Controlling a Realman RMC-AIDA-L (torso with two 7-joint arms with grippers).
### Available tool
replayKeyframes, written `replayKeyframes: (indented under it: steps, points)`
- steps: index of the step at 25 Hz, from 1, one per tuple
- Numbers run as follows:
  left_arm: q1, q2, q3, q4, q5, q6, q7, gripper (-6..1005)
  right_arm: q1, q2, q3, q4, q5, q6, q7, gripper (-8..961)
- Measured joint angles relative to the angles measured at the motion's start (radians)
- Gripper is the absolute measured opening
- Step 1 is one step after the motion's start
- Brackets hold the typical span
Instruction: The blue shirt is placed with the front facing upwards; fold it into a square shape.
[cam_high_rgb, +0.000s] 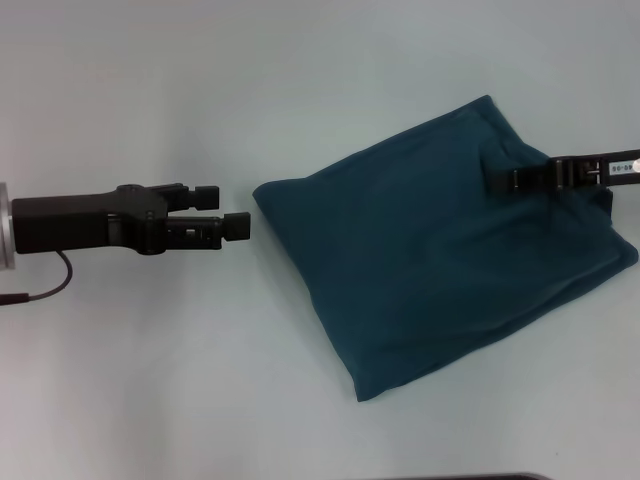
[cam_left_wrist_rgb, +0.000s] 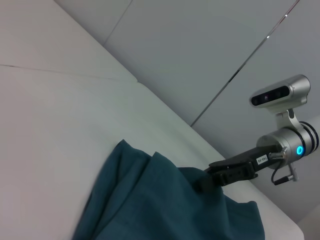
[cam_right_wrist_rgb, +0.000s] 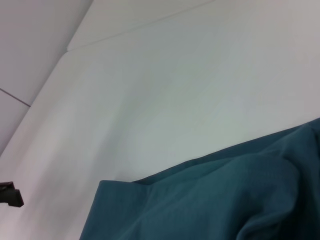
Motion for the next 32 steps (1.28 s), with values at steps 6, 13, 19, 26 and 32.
replayKeyframes:
  steps: [6, 13, 19, 26, 32]
  points:
    - [-0.002, 0.000, 0.000, 0.001, -0.001, -0.003, 0.000, 963, 0.003, 0.008, 0.007, -0.009, 0.005, -0.027, -0.023, 191]
    - [0.003, 0.000, -0.002, 0.001, -0.007, -0.002, -0.001, 963, 0.003, 0.003, 0.011, -0.042, 0.079, -0.121, -0.063, 27]
    - [0.003, 0.000, -0.002, 0.001, -0.007, -0.006, -0.001, 962, 0.001, 0.002, 0.013, -0.113, 0.133, -0.225, -0.066, 27]
    - [0.003, 0.000, -0.013, 0.001, -0.007, -0.006, -0.005, 962, -0.009, -0.005, 0.023, -0.155, 0.174, -0.264, -0.056, 26]
    - [0.001, 0.000, -0.027, 0.001, -0.004, 0.001, -0.007, 962, -0.006, -0.015, 0.030, -0.177, 0.202, -0.318, -0.056, 26]
